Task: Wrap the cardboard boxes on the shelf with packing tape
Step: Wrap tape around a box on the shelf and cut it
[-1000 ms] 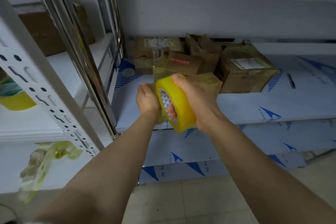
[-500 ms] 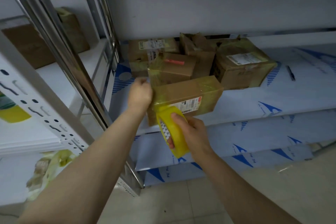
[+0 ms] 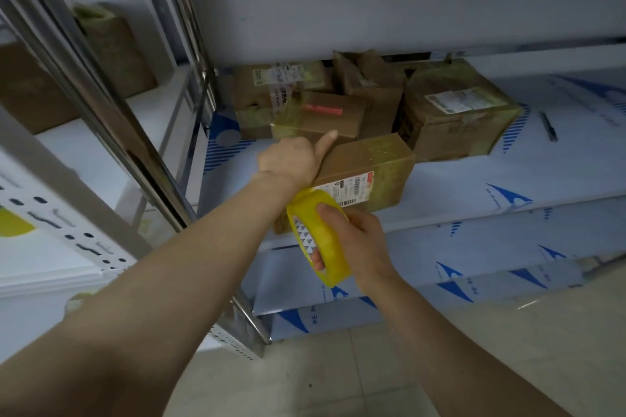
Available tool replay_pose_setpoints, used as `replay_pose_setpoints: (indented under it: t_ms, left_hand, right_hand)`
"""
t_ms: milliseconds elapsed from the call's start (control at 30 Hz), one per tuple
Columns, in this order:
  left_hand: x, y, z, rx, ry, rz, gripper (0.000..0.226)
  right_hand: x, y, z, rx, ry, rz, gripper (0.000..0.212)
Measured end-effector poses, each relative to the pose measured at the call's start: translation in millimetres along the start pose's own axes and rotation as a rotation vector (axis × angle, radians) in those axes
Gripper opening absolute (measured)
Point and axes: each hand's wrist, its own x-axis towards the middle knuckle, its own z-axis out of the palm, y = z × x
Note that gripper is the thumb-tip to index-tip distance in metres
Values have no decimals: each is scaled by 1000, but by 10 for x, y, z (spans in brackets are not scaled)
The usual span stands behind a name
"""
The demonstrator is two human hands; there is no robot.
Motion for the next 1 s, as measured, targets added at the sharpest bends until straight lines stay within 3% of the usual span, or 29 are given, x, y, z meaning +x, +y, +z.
replay_pose_setpoints:
  t_ms: [267, 333, 400, 467, 567, 633, 733, 800, 933, 1000]
  left_hand:
    - [194, -69, 16, -93, -15, -50, 58]
    - [171, -136, -18, -344, -75, -83, 54]
    - [99, -229, -134, -814, -119, -94, 41]
    - [-31, -355, -249, -989, -201, -34, 30]
    - [-248, -567, -201, -864, -431, 45, 68]
    - [-354, -611, -98, -921, -394, 28, 78]
    - [-422, -578, -38, -996, -275, -12, 69]
    - [-439, -598, -5, -1062, -287, -76, 61]
    - [-529, -612, 112, -1156, -340, -232, 19]
    - [-553, -581, 210, -1212, -320, -268, 17]
  right_hand:
    - [7, -11, -45, -4, -7, -5, 42]
    - [7, -18, -63, 5, -10, -6, 36]
    - [-7, -32, -72, 8, -11, -4, 31]
    - [-18, -45, -72, 0, -14, 2, 31]
    - [-33, -78, -37, 12, -9, 34, 28]
    - [-62, -121, -8, -5, -6, 52, 26]
    - [-138, -213, -8, -17, -10, 67, 24]
    - [-200, -329, -60, -18, -56, 55, 21]
    - [-218, -582, -140, 12, -314, 65, 27]
    - [-129, -610, -96, -58, -338, 61, 27]
